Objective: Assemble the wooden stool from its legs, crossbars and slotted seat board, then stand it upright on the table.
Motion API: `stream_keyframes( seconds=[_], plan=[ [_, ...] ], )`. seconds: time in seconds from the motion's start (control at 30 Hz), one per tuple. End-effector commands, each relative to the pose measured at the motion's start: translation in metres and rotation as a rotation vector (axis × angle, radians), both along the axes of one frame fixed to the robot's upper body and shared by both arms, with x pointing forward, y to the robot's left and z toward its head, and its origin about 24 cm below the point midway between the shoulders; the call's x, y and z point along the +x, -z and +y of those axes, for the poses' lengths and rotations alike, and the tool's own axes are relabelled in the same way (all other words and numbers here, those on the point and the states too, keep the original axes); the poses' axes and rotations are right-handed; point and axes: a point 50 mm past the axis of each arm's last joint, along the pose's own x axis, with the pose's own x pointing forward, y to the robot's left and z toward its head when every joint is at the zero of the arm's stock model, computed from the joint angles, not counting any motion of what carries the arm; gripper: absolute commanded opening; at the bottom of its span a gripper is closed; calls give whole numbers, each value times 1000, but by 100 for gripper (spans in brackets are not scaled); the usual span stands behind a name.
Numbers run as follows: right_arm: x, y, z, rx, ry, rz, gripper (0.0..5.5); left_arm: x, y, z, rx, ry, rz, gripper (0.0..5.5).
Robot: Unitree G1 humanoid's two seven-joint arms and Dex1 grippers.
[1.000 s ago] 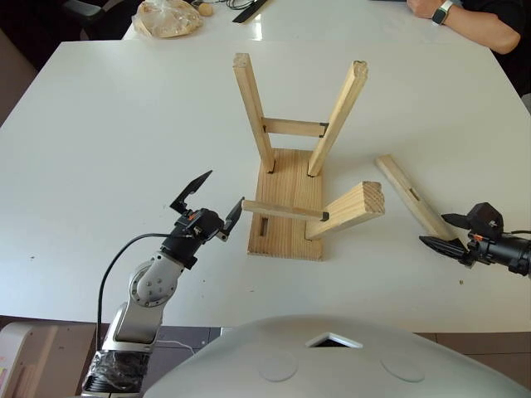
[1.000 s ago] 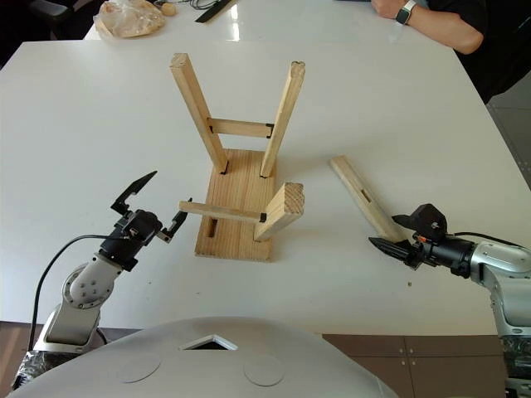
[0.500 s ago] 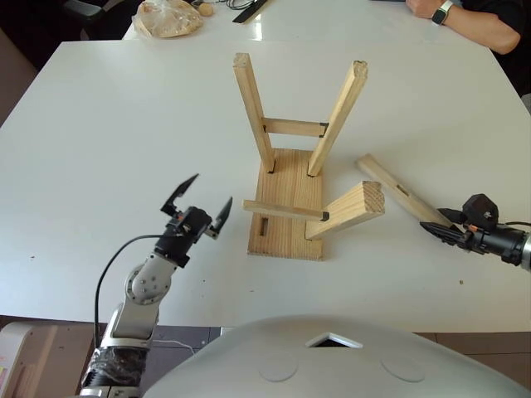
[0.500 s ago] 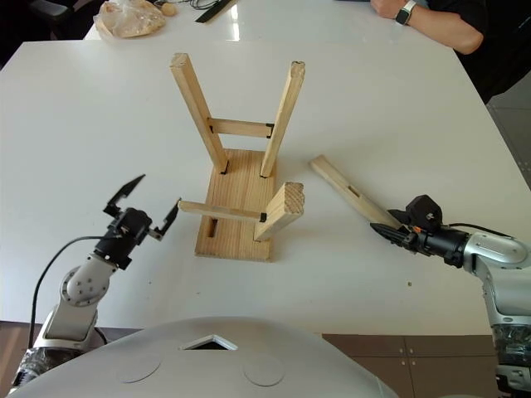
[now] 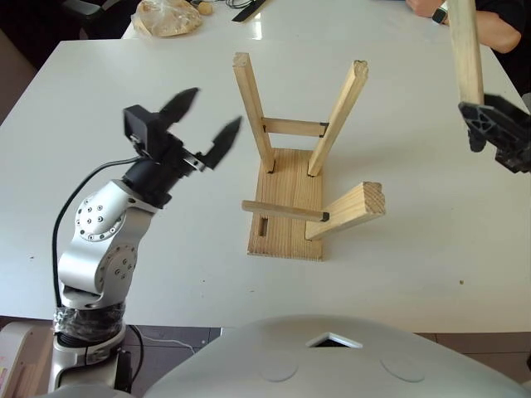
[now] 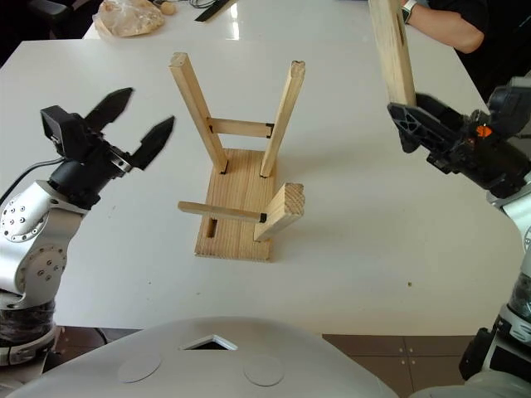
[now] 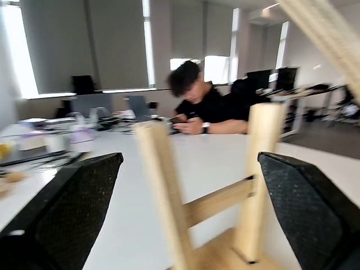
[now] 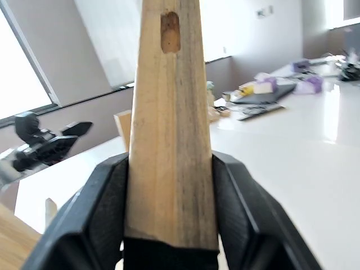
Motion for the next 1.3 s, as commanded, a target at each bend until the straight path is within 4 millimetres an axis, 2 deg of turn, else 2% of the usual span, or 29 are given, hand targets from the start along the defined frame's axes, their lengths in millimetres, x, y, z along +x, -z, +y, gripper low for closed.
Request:
stream_keyframes(
  seconds=[0.03,0.17,0.33,0.47,0.7,1.03,1.3],
  plan=[
    [-9,-38,56,-61,-361,-97,203,-13,-49,-26,-296,428,112,421],
    [-9,-45,71,-77,-478,-97,203,-11,-71,-28,-377,518,124,361],
    [-11,-43,84,-94,-589,-52,203,-17,-94,-35,-402,600,102,361],
    [-15,-40,86,-120,-632,-28,203,-22,-102,-41,-362,624,50,361],
    [-14,-37,80,-169,-640,-5,203,-24,-98,-42,-321,629,42,361],
    [-10,-34,76,-232,-645,-2,203,-35,-92,-42,-265,693,2,220],
    [-6,-43,75,-246,-649,-39,203,-35,-78,-42,-175,675,-7,209]
  ],
)
